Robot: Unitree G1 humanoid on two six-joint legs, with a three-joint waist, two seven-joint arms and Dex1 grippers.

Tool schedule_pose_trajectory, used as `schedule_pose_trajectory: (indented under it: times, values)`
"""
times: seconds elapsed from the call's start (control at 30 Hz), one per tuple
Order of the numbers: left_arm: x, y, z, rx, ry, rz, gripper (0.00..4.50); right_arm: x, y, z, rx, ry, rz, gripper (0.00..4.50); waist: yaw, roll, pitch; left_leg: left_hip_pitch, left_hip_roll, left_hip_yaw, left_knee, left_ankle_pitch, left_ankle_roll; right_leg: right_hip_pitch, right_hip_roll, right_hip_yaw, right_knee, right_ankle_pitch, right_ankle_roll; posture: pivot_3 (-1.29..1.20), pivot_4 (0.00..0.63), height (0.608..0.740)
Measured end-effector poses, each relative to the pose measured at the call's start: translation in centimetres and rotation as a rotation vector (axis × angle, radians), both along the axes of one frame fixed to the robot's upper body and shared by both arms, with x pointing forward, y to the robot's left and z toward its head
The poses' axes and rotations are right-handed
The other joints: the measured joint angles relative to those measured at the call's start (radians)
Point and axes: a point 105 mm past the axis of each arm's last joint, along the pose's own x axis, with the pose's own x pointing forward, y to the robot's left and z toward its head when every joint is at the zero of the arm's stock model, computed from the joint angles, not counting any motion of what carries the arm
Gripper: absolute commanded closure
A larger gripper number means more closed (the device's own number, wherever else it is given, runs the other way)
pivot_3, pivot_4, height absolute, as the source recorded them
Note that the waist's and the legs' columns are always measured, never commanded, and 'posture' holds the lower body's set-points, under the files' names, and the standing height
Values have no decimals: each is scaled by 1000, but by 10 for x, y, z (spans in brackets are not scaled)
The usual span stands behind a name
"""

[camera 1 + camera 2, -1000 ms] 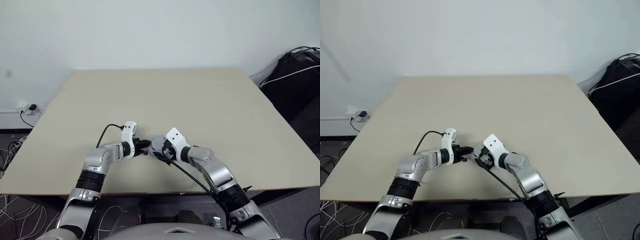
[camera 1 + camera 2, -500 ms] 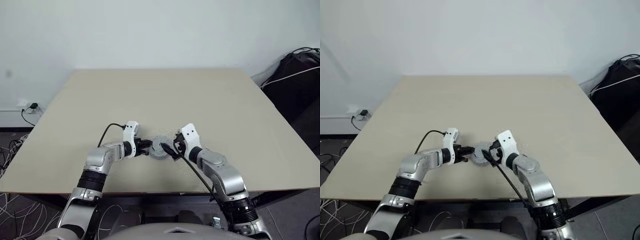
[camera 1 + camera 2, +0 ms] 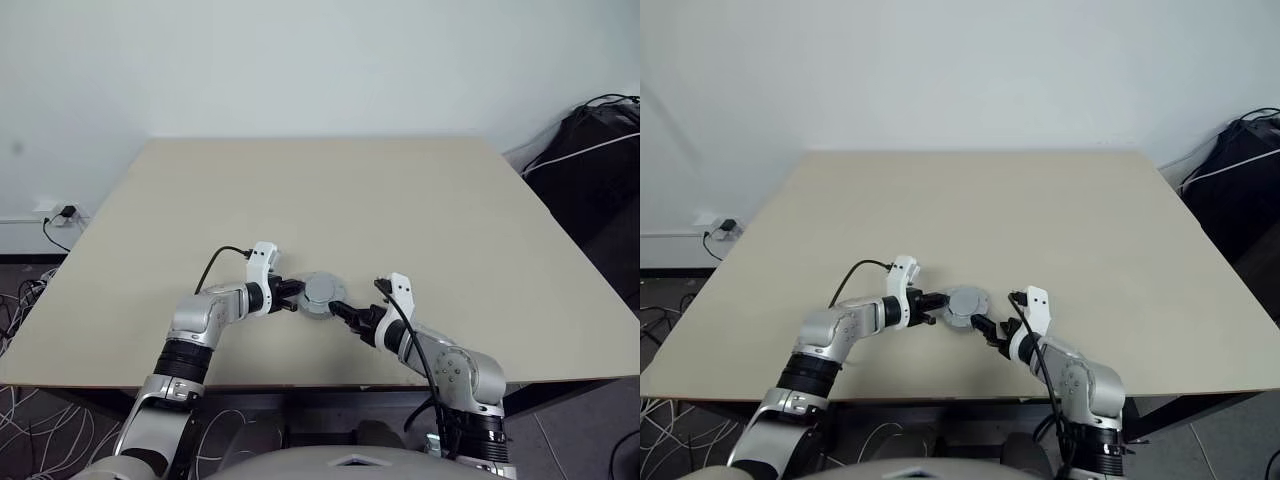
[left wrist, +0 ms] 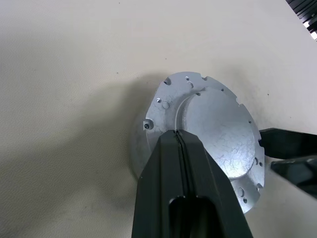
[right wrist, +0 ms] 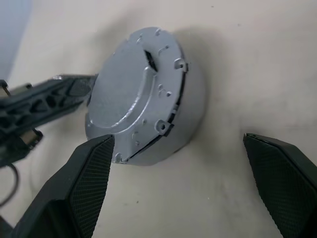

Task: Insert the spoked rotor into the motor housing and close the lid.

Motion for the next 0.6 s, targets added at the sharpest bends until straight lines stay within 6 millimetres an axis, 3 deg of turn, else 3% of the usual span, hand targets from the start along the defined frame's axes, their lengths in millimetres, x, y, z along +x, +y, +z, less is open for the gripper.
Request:
schedule_pose_trajectory:
  times: [0.6]
  values:
    - [0,1,0,3,-1,2,4500,8,-3,0,203,89,-145,37,-4,0,0,0,0,0,0,0,0,0,0,0,0,-2,-4,0,0,740]
